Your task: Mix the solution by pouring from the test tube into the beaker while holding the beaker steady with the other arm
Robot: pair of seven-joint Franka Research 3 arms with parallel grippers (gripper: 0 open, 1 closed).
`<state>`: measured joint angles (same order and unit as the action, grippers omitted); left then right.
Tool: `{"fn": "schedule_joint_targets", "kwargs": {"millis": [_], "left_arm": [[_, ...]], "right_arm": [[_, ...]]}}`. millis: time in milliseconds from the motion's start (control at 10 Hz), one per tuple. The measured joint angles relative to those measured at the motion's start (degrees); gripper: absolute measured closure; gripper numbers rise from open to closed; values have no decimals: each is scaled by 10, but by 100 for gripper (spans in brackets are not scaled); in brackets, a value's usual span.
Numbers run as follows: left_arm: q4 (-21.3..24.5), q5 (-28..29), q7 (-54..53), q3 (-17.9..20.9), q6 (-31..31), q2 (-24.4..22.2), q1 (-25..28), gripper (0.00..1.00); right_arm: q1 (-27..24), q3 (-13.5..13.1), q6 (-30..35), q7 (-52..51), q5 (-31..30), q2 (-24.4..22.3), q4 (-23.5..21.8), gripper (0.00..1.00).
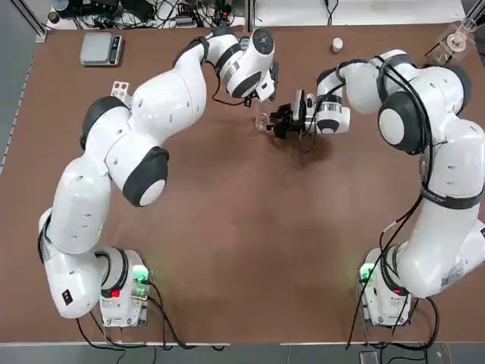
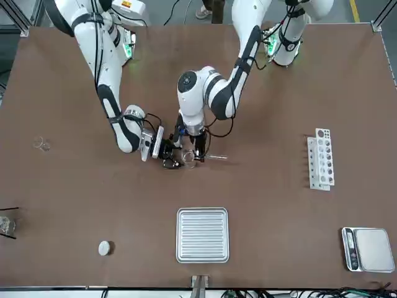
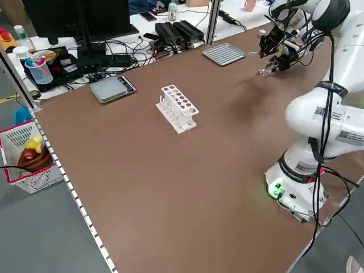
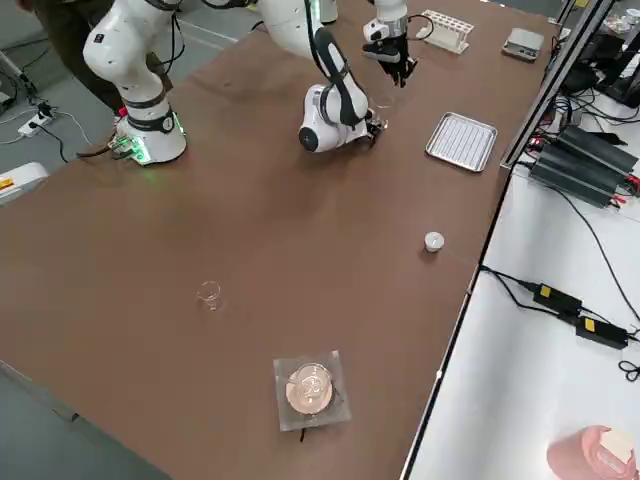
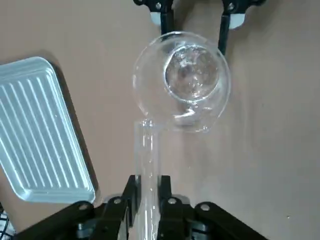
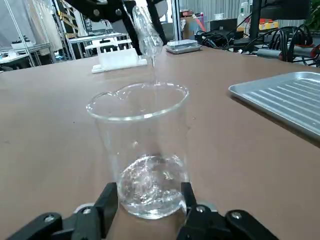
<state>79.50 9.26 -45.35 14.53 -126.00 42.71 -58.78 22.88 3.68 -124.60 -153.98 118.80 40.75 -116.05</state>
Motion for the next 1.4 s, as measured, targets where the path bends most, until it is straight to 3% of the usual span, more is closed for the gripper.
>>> {"fn": "schedule_joint_targets", "kwargs": {"millis": [300, 1400], "left_arm": [[-3, 31, 5, 0, 1, 2, -3, 78], [-16, 55, 5, 0, 14, 11, -19, 78]], "right_arm": [[0, 0, 0, 0, 0, 0, 0, 42], [0, 0, 4, 0, 0, -2, 0, 42]]}}
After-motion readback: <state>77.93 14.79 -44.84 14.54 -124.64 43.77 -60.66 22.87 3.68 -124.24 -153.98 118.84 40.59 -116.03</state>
